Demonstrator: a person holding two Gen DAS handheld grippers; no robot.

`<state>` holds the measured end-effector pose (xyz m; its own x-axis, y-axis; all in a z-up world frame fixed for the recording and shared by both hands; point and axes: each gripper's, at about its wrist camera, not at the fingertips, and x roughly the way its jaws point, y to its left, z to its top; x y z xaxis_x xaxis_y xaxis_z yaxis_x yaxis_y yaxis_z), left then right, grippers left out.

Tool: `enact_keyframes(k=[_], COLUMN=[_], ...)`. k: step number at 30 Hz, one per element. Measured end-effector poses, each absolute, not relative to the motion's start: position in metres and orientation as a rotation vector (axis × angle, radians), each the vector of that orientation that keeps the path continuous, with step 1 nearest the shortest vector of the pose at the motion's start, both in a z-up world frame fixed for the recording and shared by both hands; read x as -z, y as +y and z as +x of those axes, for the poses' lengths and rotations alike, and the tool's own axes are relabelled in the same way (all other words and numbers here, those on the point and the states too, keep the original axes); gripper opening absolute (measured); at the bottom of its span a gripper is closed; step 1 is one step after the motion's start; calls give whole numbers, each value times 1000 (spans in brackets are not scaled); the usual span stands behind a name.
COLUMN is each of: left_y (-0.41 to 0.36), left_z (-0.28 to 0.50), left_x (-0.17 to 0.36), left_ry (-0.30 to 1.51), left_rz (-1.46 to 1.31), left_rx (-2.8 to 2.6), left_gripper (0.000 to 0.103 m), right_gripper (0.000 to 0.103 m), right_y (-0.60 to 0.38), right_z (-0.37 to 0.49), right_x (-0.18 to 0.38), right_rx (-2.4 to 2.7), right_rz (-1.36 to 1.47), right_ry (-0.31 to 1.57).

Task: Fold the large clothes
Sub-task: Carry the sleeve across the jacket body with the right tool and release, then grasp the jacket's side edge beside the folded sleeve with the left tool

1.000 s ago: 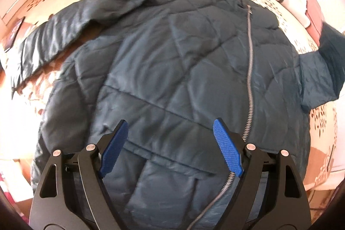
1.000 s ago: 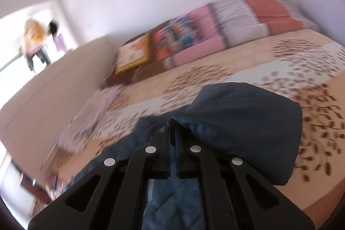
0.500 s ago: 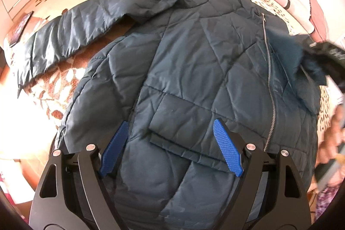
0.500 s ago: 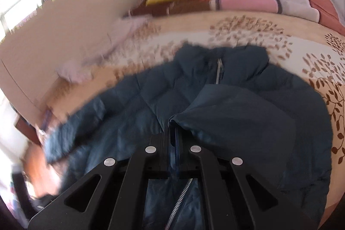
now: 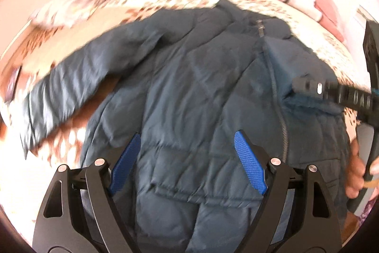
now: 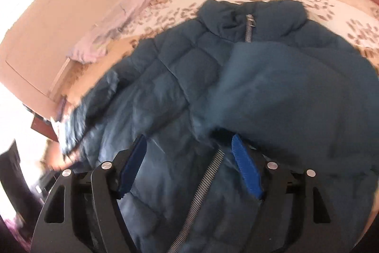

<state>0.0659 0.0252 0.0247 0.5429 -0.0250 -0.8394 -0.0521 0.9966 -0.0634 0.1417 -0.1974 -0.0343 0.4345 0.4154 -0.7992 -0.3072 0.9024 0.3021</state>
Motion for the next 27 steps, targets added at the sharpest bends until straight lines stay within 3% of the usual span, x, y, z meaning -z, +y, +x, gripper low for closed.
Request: enact_keyframes(k=[10, 18, 23, 25, 26, 27], left_y=[-93, -193, -210, -212, -212, -211], left_z=[101, 129, 141, 145, 147, 150], left_x=[-58, -31, -19, -15, -13, -12], left_ry=[825, 769, 801, 807, 816, 829], left_rz=[281, 689, 727, 726, 726, 720], left_rx=[293, 414, 414, 406, 403, 401], left_gripper=[81, 81, 80, 66, 51, 43], right_gripper=[73, 73, 73, 73, 73, 73], right_y=[-286, -342, -355, -359, -360, -361], right_z=[95, 80, 76, 75, 74, 74], right_x=[41, 55, 57, 57, 57, 57], right_rx=[-53, 45, 48, 48, 48, 48], right_rz=[-36, 32, 76, 88, 93, 100], right_ry=[998, 1041, 1034, 1033, 1032, 1030])
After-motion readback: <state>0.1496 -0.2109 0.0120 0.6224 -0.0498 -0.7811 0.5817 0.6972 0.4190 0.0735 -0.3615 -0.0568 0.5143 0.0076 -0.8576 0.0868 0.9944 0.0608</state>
